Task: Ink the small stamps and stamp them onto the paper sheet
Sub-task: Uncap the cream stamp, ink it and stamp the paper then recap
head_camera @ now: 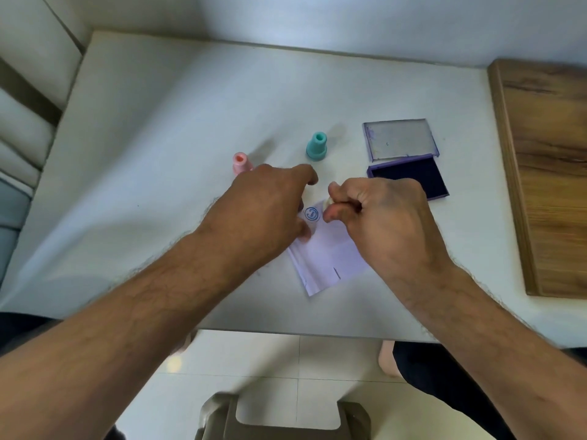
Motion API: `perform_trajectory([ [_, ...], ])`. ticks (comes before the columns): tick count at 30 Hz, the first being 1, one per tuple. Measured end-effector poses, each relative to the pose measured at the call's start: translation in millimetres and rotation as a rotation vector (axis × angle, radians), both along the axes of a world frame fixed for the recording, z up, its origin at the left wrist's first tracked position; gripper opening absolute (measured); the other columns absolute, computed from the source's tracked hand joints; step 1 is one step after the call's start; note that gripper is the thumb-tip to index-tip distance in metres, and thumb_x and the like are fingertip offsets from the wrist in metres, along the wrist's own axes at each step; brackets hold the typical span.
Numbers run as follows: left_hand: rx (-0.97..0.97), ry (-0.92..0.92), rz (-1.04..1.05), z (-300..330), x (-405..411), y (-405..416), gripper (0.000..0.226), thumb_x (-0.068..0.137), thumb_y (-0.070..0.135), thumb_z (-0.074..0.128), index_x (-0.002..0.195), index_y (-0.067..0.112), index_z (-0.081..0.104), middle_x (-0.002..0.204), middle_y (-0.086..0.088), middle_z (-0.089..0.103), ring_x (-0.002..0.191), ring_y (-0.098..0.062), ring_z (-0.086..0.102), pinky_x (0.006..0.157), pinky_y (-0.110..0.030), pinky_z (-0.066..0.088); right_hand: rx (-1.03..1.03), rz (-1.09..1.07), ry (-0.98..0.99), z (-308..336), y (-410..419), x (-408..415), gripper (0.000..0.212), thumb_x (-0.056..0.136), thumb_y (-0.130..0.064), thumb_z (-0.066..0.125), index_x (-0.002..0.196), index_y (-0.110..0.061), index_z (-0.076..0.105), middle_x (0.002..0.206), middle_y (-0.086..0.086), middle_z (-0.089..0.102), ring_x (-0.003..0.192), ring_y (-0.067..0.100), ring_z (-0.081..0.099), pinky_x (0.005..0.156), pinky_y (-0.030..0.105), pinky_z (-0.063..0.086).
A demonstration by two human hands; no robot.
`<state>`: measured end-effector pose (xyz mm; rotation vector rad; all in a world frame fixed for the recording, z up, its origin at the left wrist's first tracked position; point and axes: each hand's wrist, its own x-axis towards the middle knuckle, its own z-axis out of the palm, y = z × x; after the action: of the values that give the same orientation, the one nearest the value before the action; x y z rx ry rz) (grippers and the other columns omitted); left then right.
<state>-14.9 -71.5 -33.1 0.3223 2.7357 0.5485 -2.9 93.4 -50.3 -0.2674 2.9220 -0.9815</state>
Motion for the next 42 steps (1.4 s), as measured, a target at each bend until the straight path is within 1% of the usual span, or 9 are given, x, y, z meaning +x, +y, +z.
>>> perform_trajectory([
  [3, -0.042, -0.015, -0.042, 1, 0, 3, 0.047, 0.079, 0.031, 0.076, 0.124, 0.027, 0.062, 0.107, 0.005, 0.066, 0.087, -0.012, 0.054, 0.075, -0.027, 0.042, -0.008, -0.008, -0.017, -4, 1, -5, 0.021, 0.081, 0.008, 0.065, 0.086, -0.010, 0.074, 0.081, 0.001, 0.076, 0.071, 0.017, 0.070, 0.071, 0.040, 0.061],
  [6, -0.074, -0.007, -0.067, 1, -1, 5, 0.039, 0.080, 0.031, 0.073, 0.119, 0.030, 0.067, 0.093, 0.007, 0.057, 0.082, -0.011, 0.046, 0.071, -0.026, 0.035, 0.013, -0.001, -0.011, -5, 2, -5, 0.008, 0.081, -0.003, 0.072, 0.083, -0.010, 0.073, 0.080, 0.002, 0.076, 0.073, 0.020, 0.070, 0.072, 0.040, 0.060],
  [9, -0.070, -0.003, -0.069, 2, -1, 3, 0.036, 0.080, 0.031, 0.073, 0.116, 0.031, 0.069, 0.090, 0.009, 0.054, 0.084, -0.013, 0.049, 0.073, -0.028, 0.041, 0.006, 0.002, 0.038, -2, 3, -3, 0.011, 0.080, -0.018, 0.079, 0.082, -0.009, 0.073, 0.082, 0.008, 0.076, 0.076, 0.028, 0.070, 0.072, 0.040, 0.059],
  [22, -0.115, -0.017, -0.095, 5, -1, 6, 0.042, 0.082, 0.033, 0.072, 0.123, 0.030, 0.065, 0.107, 0.004, 0.062, 0.086, -0.012, 0.048, 0.073, -0.027, 0.037, 0.053, 0.021, -0.009, 1, 0, -8, 0.009, 0.081, -0.015, 0.077, 0.082, -0.008, 0.072, 0.081, 0.010, 0.075, 0.078, 0.028, 0.070, 0.077, 0.039, 0.057],
  [28, -0.116, -0.008, -0.098, 7, 0, 5, 0.040, 0.082, 0.033, 0.071, 0.121, 0.030, 0.066, 0.101, 0.004, 0.059, 0.084, -0.012, 0.047, 0.070, -0.027, 0.036, -0.006, -0.027, -0.148, 12, 1, -13, 0.016, 0.078, -0.017, 0.080, 0.093, -0.018, 0.076, 0.086, -0.003, 0.076, 0.080, 0.012, 0.070, 0.080, 0.028, 0.057],
  [31, -0.118, -0.014, -0.095, 8, 0, 6, 0.039, 0.082, 0.036, 0.071, 0.121, 0.030, 0.066, 0.102, 0.004, 0.062, 0.084, -0.012, 0.050, 0.072, -0.028, 0.040, -0.018, -0.039, -0.208, 15, 4, -16, 0.021, 0.076, -0.025, 0.082, 0.096, -0.024, 0.075, 0.081, -0.010, 0.073, 0.073, 0.001, 0.066, 0.071, 0.012, 0.053],
  [34, -0.104, -0.034, -0.056, 12, -2, 3, 0.041, 0.079, 0.039, 0.073, 0.118, 0.029, 0.069, 0.101, 0.007, 0.067, 0.089, -0.013, 0.058, 0.084, -0.029, 0.044, -0.149, -0.139, -0.251, 20, 6, -21, 0.024, 0.072, -0.029, 0.084, 0.094, -0.027, 0.075, 0.078, -0.014, 0.071, 0.071, -0.005, 0.066, 0.064, 0.000, 0.046],
  [38, 0.026, -0.075, 0.124, 20, -6, -3, 0.041, 0.080, 0.028, 0.076, 0.120, 0.030, 0.068, 0.108, 0.011, 0.073, 0.099, -0.008, 0.065, 0.094, -0.026, 0.049, -0.516, -0.328, -0.311, 30, 6, -29, 0.021, 0.073, -0.019, 0.084, 0.093, -0.019, 0.076, 0.079, 0.002, 0.075, 0.070, 0.014, 0.073, 0.072, 0.031, 0.062],
  [42, 0.061, 0.114, 0.174, 17, -7, -2, 0.031, 0.091, 0.013, 0.062, 0.116, 0.030, 0.070, 0.100, 0.012, 0.074, 0.094, -0.010, 0.066, 0.089, -0.024, 0.049, -0.745, -0.416, -0.347, 36, 5, -30, 0.018, 0.078, -0.007, 0.078, 0.095, -0.008, 0.074, 0.083, 0.014, 0.074, 0.066, 0.020, 0.068, 0.069, 0.035, 0.063],
])
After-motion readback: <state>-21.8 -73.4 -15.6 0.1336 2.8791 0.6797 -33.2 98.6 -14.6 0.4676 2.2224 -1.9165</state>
